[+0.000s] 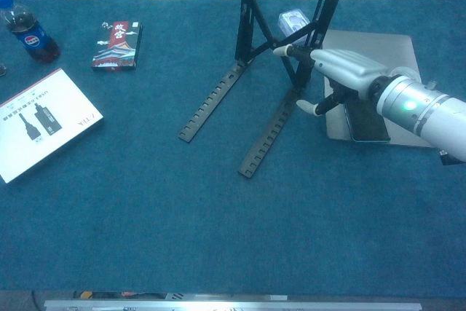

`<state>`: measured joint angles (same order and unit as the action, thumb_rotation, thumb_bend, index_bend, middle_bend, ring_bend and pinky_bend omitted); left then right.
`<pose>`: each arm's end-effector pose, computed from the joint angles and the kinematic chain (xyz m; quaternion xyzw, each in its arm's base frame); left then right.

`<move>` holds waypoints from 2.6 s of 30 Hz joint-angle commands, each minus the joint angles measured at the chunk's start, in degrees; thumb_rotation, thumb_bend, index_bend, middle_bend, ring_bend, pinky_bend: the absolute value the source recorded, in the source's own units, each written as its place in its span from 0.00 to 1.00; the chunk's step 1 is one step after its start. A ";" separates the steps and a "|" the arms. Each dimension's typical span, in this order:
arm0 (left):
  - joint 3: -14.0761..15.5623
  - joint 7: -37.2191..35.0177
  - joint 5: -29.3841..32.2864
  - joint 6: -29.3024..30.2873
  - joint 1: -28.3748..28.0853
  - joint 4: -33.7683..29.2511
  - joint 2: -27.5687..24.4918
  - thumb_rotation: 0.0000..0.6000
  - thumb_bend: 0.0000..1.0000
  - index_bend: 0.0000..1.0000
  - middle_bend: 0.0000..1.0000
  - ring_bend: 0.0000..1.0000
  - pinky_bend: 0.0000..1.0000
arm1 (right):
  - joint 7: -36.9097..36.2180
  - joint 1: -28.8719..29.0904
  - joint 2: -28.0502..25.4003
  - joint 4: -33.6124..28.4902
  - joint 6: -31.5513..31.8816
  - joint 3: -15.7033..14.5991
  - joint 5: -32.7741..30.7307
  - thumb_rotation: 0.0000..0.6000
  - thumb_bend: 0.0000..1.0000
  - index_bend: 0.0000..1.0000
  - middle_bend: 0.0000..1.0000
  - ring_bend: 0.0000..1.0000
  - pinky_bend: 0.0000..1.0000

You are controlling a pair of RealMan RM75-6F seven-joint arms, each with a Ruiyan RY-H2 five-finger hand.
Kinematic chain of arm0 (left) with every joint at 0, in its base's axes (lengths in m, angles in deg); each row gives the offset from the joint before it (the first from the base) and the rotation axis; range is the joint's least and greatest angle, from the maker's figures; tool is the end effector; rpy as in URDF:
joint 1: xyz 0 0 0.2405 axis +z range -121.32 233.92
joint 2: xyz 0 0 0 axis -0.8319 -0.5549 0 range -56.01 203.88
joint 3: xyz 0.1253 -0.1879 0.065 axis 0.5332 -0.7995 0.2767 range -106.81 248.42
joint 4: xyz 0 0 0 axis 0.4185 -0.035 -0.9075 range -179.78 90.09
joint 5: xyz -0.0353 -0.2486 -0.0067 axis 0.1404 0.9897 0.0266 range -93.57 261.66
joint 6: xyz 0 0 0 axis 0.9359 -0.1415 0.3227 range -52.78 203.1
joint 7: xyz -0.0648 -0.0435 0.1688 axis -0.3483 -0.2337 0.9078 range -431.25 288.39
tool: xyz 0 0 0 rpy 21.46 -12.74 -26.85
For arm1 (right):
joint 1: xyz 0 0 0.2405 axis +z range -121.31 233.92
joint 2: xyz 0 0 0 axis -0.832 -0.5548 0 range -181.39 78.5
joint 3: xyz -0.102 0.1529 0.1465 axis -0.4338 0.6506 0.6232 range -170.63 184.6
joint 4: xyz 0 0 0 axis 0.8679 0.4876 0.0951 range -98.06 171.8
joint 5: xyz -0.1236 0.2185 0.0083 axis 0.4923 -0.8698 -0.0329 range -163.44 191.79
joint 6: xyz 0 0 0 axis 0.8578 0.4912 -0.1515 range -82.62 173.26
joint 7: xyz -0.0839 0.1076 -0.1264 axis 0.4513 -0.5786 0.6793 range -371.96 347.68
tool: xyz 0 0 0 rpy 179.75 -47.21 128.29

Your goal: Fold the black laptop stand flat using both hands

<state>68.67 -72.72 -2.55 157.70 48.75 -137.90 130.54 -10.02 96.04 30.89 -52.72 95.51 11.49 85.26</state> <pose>-0.3124 0.2373 0.1438 -0.6308 -0.3574 -0.3604 0.5869 -0.1486 -0.3364 -0.0766 0.7451 -0.4637 0.3598 0.3168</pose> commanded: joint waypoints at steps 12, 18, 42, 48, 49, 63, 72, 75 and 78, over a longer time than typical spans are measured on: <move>-0.28 -0.03 0.44 0.58 0.25 -0.13 -0.38 1.00 0.25 0.24 0.25 0.16 0.16 | -3.14 -0.84 -2.27 -4.97 1.37 -0.29 5.58 1.00 0.35 0.00 0.06 0.00 0.12; -0.45 0.21 1.49 -0.08 0.18 -0.10 -0.40 1.00 0.25 0.24 0.25 0.16 0.16 | -6.47 -2.13 -5.44 -10.32 7.66 -0.03 14.21 1.00 0.35 0.00 0.06 0.00 0.12; -0.19 2.64 1.79 -3.02 -1.40 -1.00 0.79 1.00 0.25 0.24 0.25 0.16 0.16 | -9.05 -8.91 -14.66 -12.88 17.73 4.77 8.88 1.00 0.14 0.00 0.06 0.00 0.07; -0.20 3.60 1.94 -3.16 -1.56 -1.83 0.62 1.00 0.25 0.24 0.25 0.16 0.16 | -15.10 -7.15 -12.91 -9.55 13.28 6.19 6.28 1.00 0.02 0.00 0.04 0.00 0.07; -0.17 3.75 1.94 -3.10 -1.52 -1.96 0.55 1.00 0.25 0.24 0.25 0.16 0.16 | -16.98 -6.65 -12.67 -9.10 11.85 6.37 5.88 1.00 0.02 0.00 0.04 0.00 0.06; 0.09 3.79 2.32 -2.40 -0.82 -2.24 -0.13 1.00 0.25 0.24 0.25 0.16 0.16 | -39.96 -3.77 -12.54 -6.39 3.04 5.06 11.99 1.00 0.00 0.00 0.01 0.00 0.04; 0.17 3.55 1.84 -2.10 -0.76 -2.05 -0.01 1.00 0.25 0.24 0.25 0.16 0.16 | -52.71 -2.54 -15.22 -9.24 3.47 0.90 21.87 1.00 0.00 0.00 0.01 0.00 0.04; 0.20 3.53 1.79 -2.02 -0.72 -2.04 0.03 1.00 0.25 0.24 0.25 0.16 0.16 | -55.60 -1.41 -16.20 -10.80 2.76 -1.02 24.96 1.00 0.00 0.00 0.01 0.00 0.04; 0.23 3.52 1.64 -1.82 -0.64 -2.12 -0.05 1.00 0.25 0.24 0.25 0.16 0.16 | -58.18 -0.36 -17.05 -12.16 2.92 -2.57 27.69 1.00 0.00 0.00 0.01 0.00 0.04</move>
<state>68.90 -69.20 -0.91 155.88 48.11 -140.02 130.51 -66.93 94.84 14.63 -63.87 98.42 10.01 111.52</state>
